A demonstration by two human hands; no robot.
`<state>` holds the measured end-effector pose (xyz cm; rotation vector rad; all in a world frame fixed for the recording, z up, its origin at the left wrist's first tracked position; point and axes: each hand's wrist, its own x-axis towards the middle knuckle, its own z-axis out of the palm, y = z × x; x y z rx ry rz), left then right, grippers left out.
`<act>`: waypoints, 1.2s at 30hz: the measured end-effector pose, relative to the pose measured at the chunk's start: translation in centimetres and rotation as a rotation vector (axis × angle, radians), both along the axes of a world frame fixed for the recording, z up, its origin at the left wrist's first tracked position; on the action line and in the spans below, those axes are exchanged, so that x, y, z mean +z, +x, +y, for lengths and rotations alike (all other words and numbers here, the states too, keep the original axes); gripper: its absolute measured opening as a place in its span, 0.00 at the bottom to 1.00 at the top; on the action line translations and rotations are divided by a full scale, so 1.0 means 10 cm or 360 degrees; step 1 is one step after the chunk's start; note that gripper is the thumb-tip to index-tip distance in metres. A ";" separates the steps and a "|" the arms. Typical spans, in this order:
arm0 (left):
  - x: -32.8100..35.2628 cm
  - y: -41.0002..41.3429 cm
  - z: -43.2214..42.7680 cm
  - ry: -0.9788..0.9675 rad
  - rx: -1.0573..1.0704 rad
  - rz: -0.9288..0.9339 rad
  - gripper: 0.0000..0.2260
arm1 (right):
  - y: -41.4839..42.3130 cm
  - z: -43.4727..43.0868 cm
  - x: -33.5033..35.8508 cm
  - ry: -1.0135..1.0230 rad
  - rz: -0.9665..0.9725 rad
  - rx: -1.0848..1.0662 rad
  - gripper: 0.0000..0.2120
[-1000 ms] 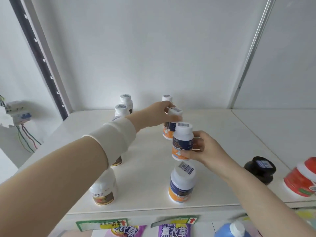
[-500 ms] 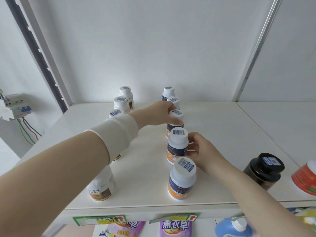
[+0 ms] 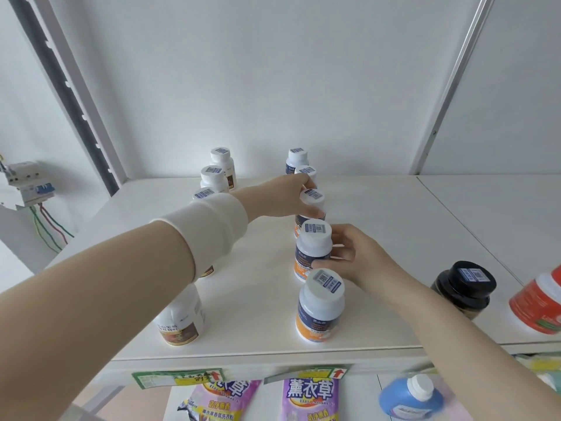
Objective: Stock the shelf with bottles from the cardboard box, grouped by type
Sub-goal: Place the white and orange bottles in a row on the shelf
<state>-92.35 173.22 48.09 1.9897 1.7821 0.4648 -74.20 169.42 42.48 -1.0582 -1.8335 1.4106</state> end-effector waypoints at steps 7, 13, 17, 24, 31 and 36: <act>0.67 0.03 -0.44 0.0236 0.0042 0.0333 0.22 | 0.23 -0.17 0.76 0.0262 -0.0141 -0.0151 0.21; 1.06 0.11 -1.27 0.0568 0.0233 0.1395 0.21 | 0.18 -0.53 1.20 0.0935 -0.0763 -0.0183 0.23; 0.99 0.16 -2.02 0.0585 0.0358 0.1739 0.19 | 0.04 -1.08 1.18 0.1371 -0.1158 -0.0089 0.21; 0.74 -0.05 -3.43 0.0352 0.0484 0.1968 0.19 | -0.45 -2.18 0.94 0.1889 -0.1270 0.0184 0.18; 0.35 -0.92 -4.84 0.0026 0.0785 0.1869 0.19 | -1.48 -3.21 0.75 0.1969 -0.1196 0.0586 0.19; -0.23 -1.72 -5.85 -0.0190 0.0999 0.1615 0.18 | -2.55 -3.99 0.35 0.2015 -0.1152 0.0879 0.20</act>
